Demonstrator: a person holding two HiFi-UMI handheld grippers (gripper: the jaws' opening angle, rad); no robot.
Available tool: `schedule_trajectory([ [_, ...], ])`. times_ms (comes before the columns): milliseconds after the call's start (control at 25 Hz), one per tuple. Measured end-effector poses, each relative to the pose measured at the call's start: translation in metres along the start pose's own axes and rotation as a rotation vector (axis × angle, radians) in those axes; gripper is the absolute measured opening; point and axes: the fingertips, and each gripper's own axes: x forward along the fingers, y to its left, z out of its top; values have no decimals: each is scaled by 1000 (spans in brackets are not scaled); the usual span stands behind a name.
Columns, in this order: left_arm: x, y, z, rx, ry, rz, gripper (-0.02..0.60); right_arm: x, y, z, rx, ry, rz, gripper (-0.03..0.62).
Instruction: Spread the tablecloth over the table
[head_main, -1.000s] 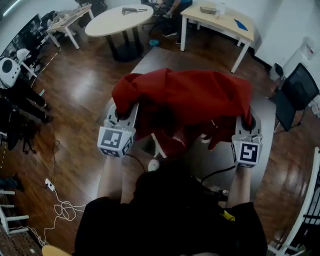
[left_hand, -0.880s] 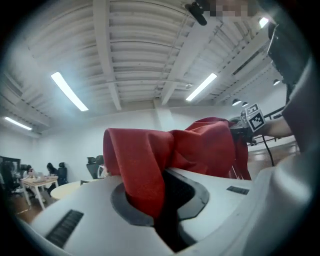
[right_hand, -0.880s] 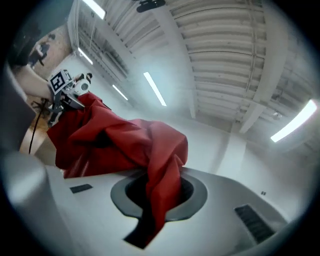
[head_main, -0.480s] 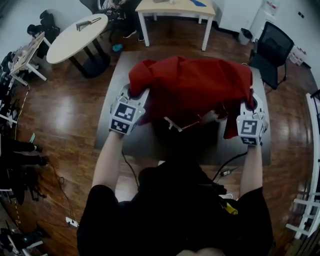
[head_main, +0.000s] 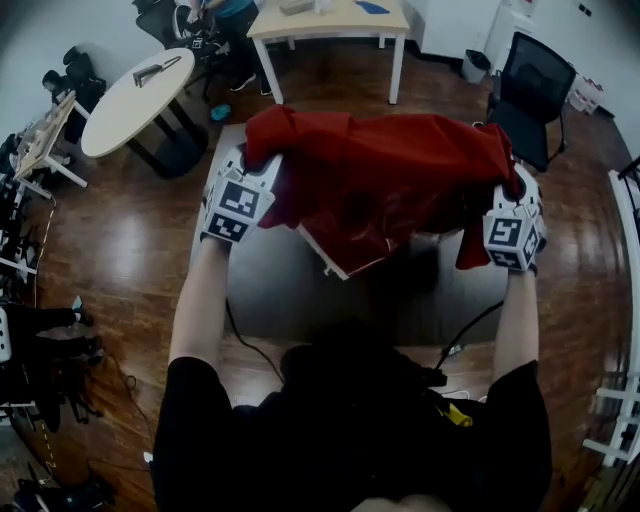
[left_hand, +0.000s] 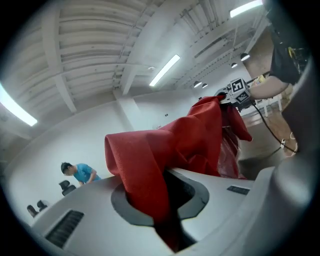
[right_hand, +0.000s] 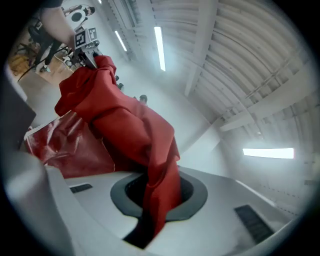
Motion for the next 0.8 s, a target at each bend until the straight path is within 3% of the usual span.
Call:
schedule_trajectory([
  [160,10,31,70,111,-129,114,41,-4,-59,34,-13,-95,-181,46],
  [320,1,51,119,139,-246,186,41,-29,-107,73,-40,-218,-384,46],
  [400,-1,52,125,138,-261,183,41,-40,-115,81,-70,-250,-431,46],
  [520,8,51,106,112,-221,144,41,-33,-101,76,-108,-219,-386,46],
  [800,41,21,38,105,-45,57,41,9,-36,21,-77,-94,-165,46],
])
